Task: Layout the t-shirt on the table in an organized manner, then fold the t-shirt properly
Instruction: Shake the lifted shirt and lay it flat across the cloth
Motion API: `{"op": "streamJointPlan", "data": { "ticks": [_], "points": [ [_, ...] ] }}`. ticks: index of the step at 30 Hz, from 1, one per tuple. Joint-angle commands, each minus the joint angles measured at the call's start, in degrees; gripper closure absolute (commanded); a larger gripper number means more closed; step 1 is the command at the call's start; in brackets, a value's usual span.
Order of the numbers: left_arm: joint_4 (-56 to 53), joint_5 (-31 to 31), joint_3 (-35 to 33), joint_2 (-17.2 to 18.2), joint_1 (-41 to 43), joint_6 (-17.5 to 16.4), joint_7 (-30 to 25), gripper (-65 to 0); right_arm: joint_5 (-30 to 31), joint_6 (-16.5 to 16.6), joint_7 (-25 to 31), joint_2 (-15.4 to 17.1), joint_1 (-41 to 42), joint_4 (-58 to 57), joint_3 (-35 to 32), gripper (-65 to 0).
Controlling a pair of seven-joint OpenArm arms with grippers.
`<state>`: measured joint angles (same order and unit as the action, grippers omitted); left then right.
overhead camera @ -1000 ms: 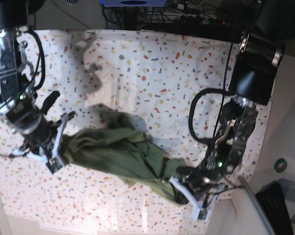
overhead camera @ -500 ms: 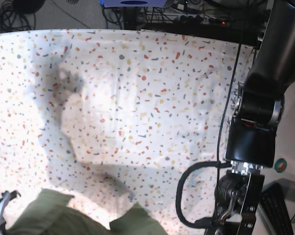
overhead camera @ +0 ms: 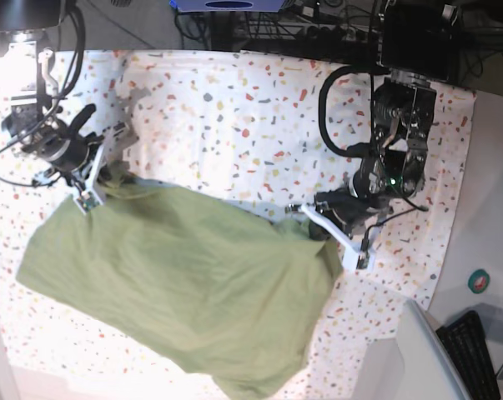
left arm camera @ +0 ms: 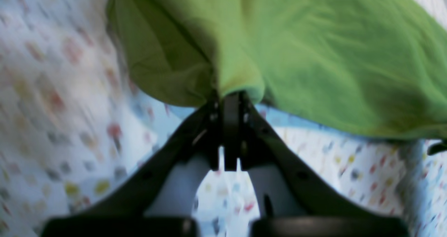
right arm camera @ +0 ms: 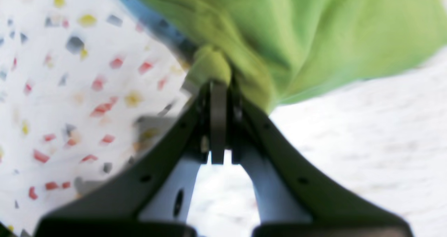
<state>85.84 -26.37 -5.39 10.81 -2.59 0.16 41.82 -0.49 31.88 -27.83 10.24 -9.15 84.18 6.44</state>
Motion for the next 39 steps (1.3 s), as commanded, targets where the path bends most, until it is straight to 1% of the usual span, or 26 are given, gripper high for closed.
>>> {"op": "streamJointPlan", "data": {
  "ticks": [1,4,7,10,12,14,16,18,19,20,21,22,23,24,25,26,29,31,32,33,35,36,37,38,39],
  "points": [
    [0.4,0.7,0.5,0.7,0.0,0.2,-1.6,0.0,0.3,-0.6,2.8,0.5,0.6,-1.2,0.3,0.0],
    [0.4,6.2,0.0,0.7,4.1,0.2,-1.6,0.0,0.3,-0.7,3.9,0.5,-1.2,-2.9,0.3,0.0],
    [3.4,13.6,-1.3,0.7,8.5,0.2,-1.4,0.0,0.3,-0.7,3.9,0.6,-2.9,-1.7,0.4,0.0],
    [6.6,18.9,-3.4,0.7,12.7,0.2,-1.3,0.0,0.3,-0.7,3.9,0.8,-3.5,-1.6,0.5,0.0],
    [8.8,21.6,-4.5,0.7,15.6,0.1,-0.6,0.0,0.3,-0.7,3.8,0.4,-3.8,-1.7,3.3,0.0],
    [10.6,23.9,-4.7,0.7,17.4,0.1,2.8,0.0,0.3,-0.7,3.4,-0.3,-3.7,-1.7,6.5,0.0],
    [12.4,24.4,-4.5,0.7,18.5,0.1,6.3,0.0,0.3,-0.7,-0.4,-0.4,-2.6,-1.6,9.3,0.0],
    [13.9,24.7,-4.3,0.7,19.9,0.1,7.7,-0.3,0.3,-0.4,-5.1,-0.4,-1.3,-1.6,11.7,0.0],
    [14.9,24.8,-4.3,0.7,20.7,0.1,7.8,-8.9,0.4,-0.4,-6.7,-0.4,-0.8,-1.6,12.8,-6.9],
    [16.1,24.8,-4.2,0.9,21.4,0.1,8.2,-18.6,0.5,-0.4,-7.2,-0.4,-0.8,-1.5,13.6,-15.3],
    [17.8,24.7,-4.2,1.7,22.4,0.1,8.6,-28.8,0.5,-0.4,-6.8,-0.4,-0.9,-1.1,14.4,-22.4],
    [19.5,24.3,-4.2,2.2,23.4,0.1,9.1,-38.2,0.5,-0.4,-6.5,-0.4,-1.3,-0.2,15.6,-26.0],
    [21.6,24.3,-4.2,2.5,24.3,0.1,9.2,-45.7,0.5,-0.4,-6.3,-0.7,-1.5,1.4,17.0,-26.3],
    [23.4,24.4,-4.2,2.6,25.1,0.1,9.4,-51.5,0.5,-0.4,-6.5,-0.8,-2.1,2.9,18.1,-25.8],
    [25.4,24.4,-4.2,3.1,25.6,0.1,9.4,-55.0,0.5,-0.4,-6.5,-0.8,-2.9,4.7,19.2,-25.4],
    [27.1,24.4,-4.2,3.7,25.9,0.1,9.4,-56.1,0.5,-0.4,-6.6,-0.9,-3.5,6.7,20.1,-24.9],
    [28.4,24.4,-4.1,4.4,24.7,0.1,9.4,-56.1,0.3,-0.4,-6.7,-3.1,-5.7,14.0,22.8,-24.9],
    [28.1,24.3,-4.2,4.2,21.8,0.1,9.4,-55.9,0.3,-0.4,-6.7,-4.3,-6.7,17.5,23.8,-24.8],
    [27.9,24.3,-4.2,4.0,20.1,0.1,9.4,-53.6,0.4,-0.4,-6.7,-4.8,-6.8,18.4,23.8,-24.6],
    [27.3,24.3,-4.2,4.0,18.0,0.1,9.3,-48.7,0.5,-0.4,-6.7,-5.8,-6.8,18.5,23.6,-23.6],
    [25.0,24.3,-4.5,3.8,12.6,0.1,9.4,-34.6,0.4,-0.3,-6.7,-7.3,-6.3,17.9,20.5,-18.6],
    [22.6,24.3,-4.7,3.6,9.3,0.1,9.3,-25.3,0.4,-0.3,-6.7,-7.7,-6.1,17.5,17.7,-14.3],
    [19.8,24.3,-4.8,2.9,6.0,0.1,9.1,-15.0,0.4,-0.3,-6.7,-7.7,-6.1,17.0,14.4,-8.3],
    [15.9,24.4,-4.8,1.8,2.1,0.1,9.1,-3.5,0.4,-0.3,-6.7,-7.7,-6.2,17.0,11.1,0.0],
    [12.0,24.5,-4.8,1.1,-1.1,0.1,8.9,0.0,0.4,-0.3,-6.7,-7.9,-6.2,17.0,8.4,0.0]
  ]
}}
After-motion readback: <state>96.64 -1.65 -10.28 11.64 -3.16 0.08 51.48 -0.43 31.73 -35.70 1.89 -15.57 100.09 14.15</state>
